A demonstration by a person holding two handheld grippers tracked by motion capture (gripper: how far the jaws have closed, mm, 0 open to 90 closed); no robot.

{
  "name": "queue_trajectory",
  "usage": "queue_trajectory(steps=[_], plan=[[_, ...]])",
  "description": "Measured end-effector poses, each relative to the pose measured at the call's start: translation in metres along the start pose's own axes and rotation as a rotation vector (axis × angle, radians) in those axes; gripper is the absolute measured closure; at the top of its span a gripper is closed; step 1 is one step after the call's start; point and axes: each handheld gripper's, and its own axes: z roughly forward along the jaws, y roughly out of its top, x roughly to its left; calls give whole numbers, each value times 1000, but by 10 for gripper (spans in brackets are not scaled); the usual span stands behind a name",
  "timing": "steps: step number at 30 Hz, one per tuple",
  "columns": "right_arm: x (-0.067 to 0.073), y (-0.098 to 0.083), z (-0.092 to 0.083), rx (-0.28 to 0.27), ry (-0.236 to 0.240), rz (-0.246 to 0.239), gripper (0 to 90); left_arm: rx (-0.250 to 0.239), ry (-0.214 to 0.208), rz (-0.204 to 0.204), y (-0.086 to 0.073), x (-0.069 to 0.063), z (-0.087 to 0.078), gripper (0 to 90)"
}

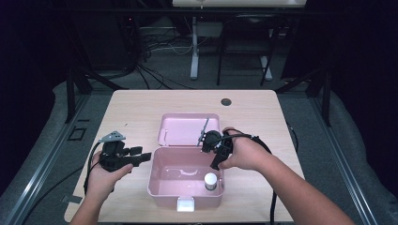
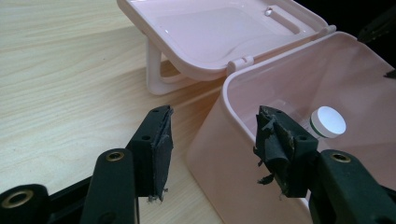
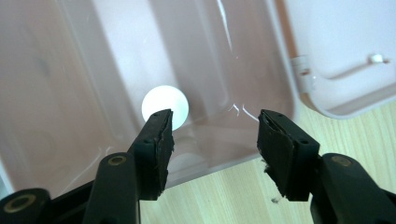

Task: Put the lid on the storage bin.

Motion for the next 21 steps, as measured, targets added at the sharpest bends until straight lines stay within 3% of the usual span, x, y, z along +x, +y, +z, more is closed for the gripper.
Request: queue_trajectory(steps=[9,21], plan=[[-22,4,-12,-30,-26,90,452,14,-59,8,1,-9,0,458],[-45,2,-13,-77,-100,233,445,50,-35,51,0,-19,7,475]])
